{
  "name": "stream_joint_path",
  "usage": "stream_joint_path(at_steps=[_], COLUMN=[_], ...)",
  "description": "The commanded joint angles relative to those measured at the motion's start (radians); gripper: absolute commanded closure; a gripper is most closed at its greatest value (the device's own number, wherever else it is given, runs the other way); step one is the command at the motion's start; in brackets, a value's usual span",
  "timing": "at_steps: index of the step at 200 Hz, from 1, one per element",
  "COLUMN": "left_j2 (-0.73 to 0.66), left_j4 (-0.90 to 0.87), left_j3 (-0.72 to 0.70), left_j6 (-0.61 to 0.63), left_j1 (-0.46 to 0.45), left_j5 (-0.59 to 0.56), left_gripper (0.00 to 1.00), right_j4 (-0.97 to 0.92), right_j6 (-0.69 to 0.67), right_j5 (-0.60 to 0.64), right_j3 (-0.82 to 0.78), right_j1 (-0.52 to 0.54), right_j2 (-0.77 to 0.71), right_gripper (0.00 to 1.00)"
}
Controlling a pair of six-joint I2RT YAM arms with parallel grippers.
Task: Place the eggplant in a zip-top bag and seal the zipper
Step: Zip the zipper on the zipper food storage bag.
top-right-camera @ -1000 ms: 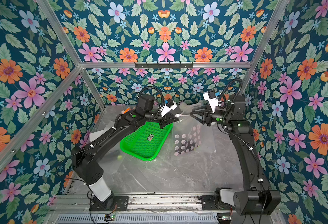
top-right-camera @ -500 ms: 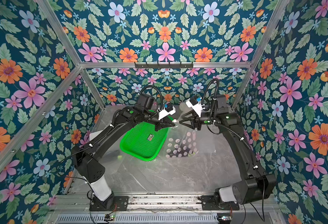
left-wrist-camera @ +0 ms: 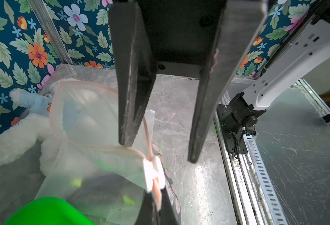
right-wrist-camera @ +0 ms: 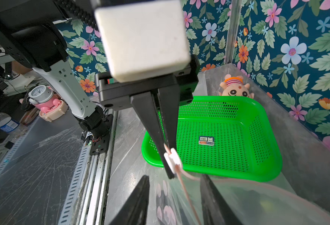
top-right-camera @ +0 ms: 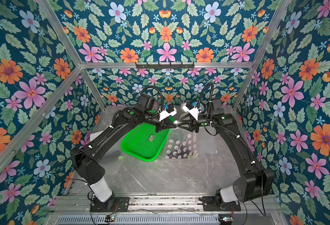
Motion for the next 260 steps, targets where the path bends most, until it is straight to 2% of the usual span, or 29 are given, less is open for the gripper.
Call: stream_joint_path(at_steps=[1, 74, 145, 168, 260], left_j2=[-0.001, -0.010, -0.010, -0.011, 0.004], left_j4=[0.010, 0.011, -0.008, -0.017, -0.046], left_j3=[-0.001, -0.022, -0.019, -0.015, 0.004], left_j6=[0.000, -0.014, -0.012, -0.011, -0.008], left_j1=[-0.002, -0.009, -0.014, -0.016, -0.017], left_j5=[0.016, 0.006, -0.002, -0.006, -0.014], left_gripper=[1.00, 1.00, 1.00, 1.00, 1.00], right_j4=[0.067, 0.180, 0.087, 0.034, 0.020], right_j6=[-0.030, -0.007, -0.065, -0.083, -0.081], right_j5=[-0.013, -0.003, -0.017, -0.029, -0.047], right_j3=[-0.015, -0.047, -0.026, -0.009, -0.018], right_j1=[0.012, 0.031, 0.031, 0.032, 0.031], right_j2=[0.004, 0.000, 0.002, 0.015, 0.007], right_gripper=[0.56, 0.56, 0.54, 0.58, 0.81])
